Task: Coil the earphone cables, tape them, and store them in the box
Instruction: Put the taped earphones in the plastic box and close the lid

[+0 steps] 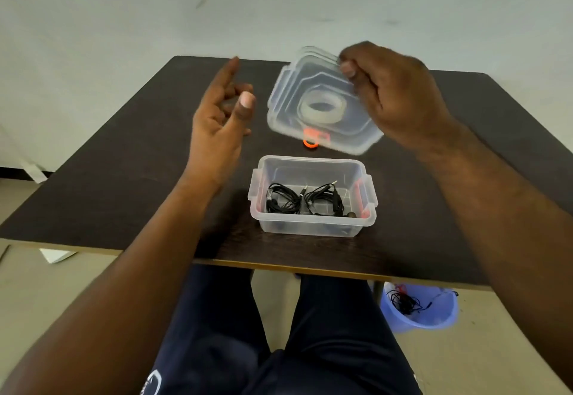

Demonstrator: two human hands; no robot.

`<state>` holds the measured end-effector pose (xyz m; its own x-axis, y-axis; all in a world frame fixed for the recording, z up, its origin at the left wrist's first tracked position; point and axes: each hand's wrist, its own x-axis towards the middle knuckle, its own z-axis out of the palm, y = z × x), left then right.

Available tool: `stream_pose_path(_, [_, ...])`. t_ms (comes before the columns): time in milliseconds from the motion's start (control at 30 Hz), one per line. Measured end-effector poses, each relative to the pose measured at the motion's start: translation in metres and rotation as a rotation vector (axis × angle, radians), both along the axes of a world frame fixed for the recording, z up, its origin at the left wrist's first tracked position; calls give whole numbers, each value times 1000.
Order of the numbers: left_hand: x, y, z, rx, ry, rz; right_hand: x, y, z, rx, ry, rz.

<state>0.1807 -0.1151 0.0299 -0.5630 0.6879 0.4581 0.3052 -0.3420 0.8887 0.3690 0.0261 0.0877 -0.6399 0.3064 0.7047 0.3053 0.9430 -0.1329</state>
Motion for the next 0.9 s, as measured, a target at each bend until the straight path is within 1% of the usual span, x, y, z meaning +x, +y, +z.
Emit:
stream_pose_path(100, [11,-18,17,73,58,-86,-8,-13,23,-156,-118,123])
stream_pose_path(200, [19,-32,26,28,81,-49,-18,-15,23,-180,-222,102])
stream_pose_path(300, [21,-44,23,-134,137,-20,-22,-18,12,-294,-418,88])
stream_pose_path(367, [24,-51,13,-292,237,6,-22,-22,-4,-267,-547,28])
stream_pose_path(400, [26,-53,8,-388,329,36,-22,-25,-13,-219,-579,-12])
stream_pose_path(467, [30,-52,2,-547,492,126,-25,-29,-32,-139,-582,-44])
stream_pose_path(533, [30,-49,1,-581,539,192,-28,-30,-44,-122,-547,-34])
stream_pose_path(633, [31,-46,0,-578,543,229,-28,-27,-50,-125,-509,-37])
stream_pose_path(767, [28,-43,-2,-610,483,211,-29,-23,-53,-60,-510,-13])
stream_pose_path(833, [24,-41,-4,-646,409,184,-31,-20,-54,-74,-527,7])
stream_pose_path(900, [19,-39,-7,-724,260,88,-34,-17,-56,-133,-537,43])
